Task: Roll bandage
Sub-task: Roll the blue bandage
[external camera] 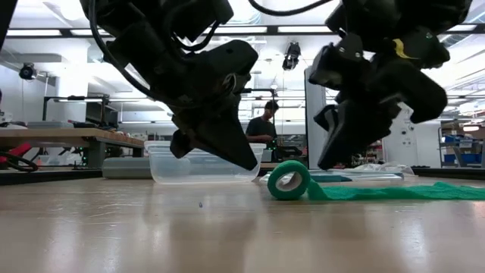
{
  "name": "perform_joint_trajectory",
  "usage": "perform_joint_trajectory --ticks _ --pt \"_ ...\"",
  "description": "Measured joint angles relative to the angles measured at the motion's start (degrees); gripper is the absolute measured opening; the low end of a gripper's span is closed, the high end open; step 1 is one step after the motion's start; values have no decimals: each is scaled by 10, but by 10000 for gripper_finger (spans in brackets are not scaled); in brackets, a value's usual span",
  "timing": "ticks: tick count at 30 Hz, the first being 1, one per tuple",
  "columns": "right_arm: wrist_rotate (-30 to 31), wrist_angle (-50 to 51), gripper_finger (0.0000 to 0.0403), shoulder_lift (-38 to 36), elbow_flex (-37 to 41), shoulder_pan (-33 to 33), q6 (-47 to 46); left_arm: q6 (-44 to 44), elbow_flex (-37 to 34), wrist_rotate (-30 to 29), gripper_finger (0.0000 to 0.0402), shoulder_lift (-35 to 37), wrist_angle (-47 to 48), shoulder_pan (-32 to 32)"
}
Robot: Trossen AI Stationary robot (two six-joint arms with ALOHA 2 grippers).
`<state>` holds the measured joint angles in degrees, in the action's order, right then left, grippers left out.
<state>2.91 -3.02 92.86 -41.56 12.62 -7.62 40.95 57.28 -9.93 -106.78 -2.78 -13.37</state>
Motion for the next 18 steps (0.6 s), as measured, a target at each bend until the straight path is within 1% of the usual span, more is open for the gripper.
perform_joint_trajectory --ticks 10,18 --pt "0 36 2 77 -62 -7 31 -2 0 -1 2 0 3 0" --pt "2 26 2 136 -128 -7 64 -1 -1 -2 1 0 3 0"
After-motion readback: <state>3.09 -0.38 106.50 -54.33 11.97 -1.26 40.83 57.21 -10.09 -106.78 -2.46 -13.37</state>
